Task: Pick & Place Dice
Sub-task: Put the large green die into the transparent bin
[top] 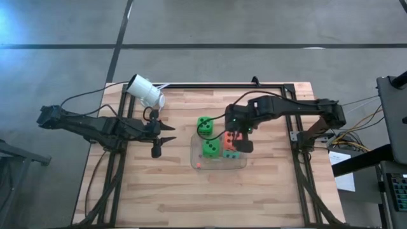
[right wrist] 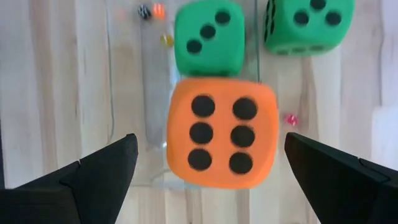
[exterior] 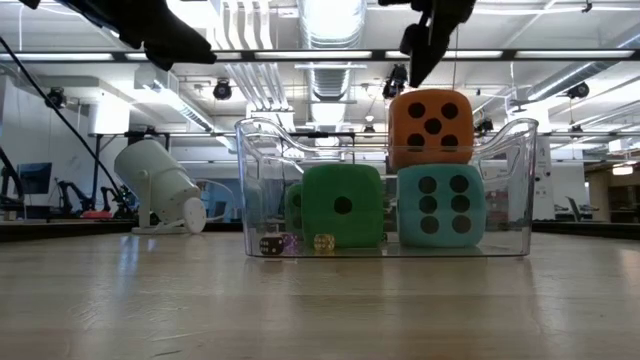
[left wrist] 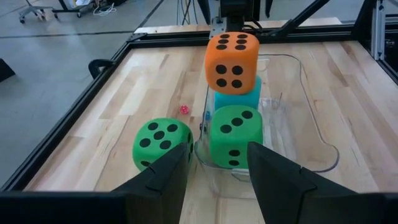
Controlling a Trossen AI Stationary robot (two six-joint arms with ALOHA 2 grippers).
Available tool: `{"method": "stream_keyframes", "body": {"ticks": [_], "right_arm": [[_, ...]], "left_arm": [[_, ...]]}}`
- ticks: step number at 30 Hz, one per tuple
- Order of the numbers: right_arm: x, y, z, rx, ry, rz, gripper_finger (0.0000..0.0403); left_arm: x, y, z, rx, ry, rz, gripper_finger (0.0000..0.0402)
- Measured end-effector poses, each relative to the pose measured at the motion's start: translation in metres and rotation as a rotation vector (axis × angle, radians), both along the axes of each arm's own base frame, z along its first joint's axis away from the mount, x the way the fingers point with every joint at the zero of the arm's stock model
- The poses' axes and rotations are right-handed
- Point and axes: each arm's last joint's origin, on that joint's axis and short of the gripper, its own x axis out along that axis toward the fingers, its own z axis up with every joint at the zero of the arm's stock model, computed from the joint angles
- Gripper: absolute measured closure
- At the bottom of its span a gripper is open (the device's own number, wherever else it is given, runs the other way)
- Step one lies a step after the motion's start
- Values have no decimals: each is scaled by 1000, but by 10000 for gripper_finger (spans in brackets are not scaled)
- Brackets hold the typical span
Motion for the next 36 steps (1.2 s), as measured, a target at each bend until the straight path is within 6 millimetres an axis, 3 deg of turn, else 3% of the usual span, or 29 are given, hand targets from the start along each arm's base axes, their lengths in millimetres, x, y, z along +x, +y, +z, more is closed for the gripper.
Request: {"method": "stream_keyframes", "body": {"ticks": [9,22,36], "right_arm": [[3,0,14,-19,-157,38,3],[5,-3,18,-126,-206,81,3],[25,-11,30,-173,-436,-5,3]], "left_arm": [[0,0,-1,1,7,-1,231],[-1,0,-1,3,12,-1,231],[-1,0,-1,3,14,-1,231]]}}
